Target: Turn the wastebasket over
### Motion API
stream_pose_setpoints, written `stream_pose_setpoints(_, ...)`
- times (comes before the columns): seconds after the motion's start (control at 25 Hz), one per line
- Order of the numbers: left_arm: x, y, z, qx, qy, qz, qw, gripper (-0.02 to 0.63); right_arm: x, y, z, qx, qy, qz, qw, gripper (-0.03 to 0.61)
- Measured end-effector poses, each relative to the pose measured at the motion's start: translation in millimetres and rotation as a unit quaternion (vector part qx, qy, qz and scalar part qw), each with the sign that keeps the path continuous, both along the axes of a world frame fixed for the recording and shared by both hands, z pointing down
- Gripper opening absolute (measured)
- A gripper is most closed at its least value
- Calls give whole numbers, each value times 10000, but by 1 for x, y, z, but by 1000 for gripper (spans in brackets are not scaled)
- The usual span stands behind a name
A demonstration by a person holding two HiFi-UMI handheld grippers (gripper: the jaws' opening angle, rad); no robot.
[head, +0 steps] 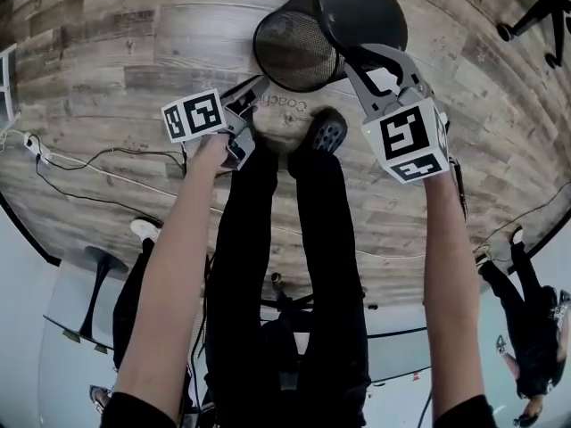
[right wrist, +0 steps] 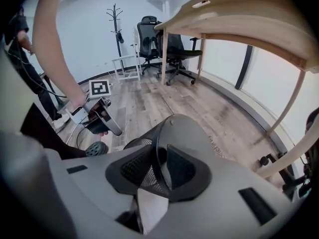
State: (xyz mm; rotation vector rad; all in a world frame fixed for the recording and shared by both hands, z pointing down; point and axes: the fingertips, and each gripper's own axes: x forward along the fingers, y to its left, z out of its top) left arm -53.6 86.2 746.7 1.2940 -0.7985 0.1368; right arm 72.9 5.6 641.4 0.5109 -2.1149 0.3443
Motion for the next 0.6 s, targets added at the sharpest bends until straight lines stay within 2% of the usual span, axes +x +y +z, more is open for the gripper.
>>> stream_pose_setpoints(0.16, -7, 4, -33, 167, 75, -163, 9997, 65, -16, 24, 3, 9, 85, -38, 10000, 112)
stream_pose_setpoints(0.32, -13, 9, -63, 390, 143, -224, 9989, 57, -31, 43, 8, 344, 392, -261, 9983, 110)
stream_pose_setpoints(0.48, -20, 27, -72, 462, -41, 166, 9988, 49, -43, 54, 11, 481, 598, -506, 9958, 103)
stream_pose_setpoints(0.6, -27, 34, -73, 489, -104, 238, 9985, 48, -51, 60, 12, 595, 749, -737, 9927, 97)
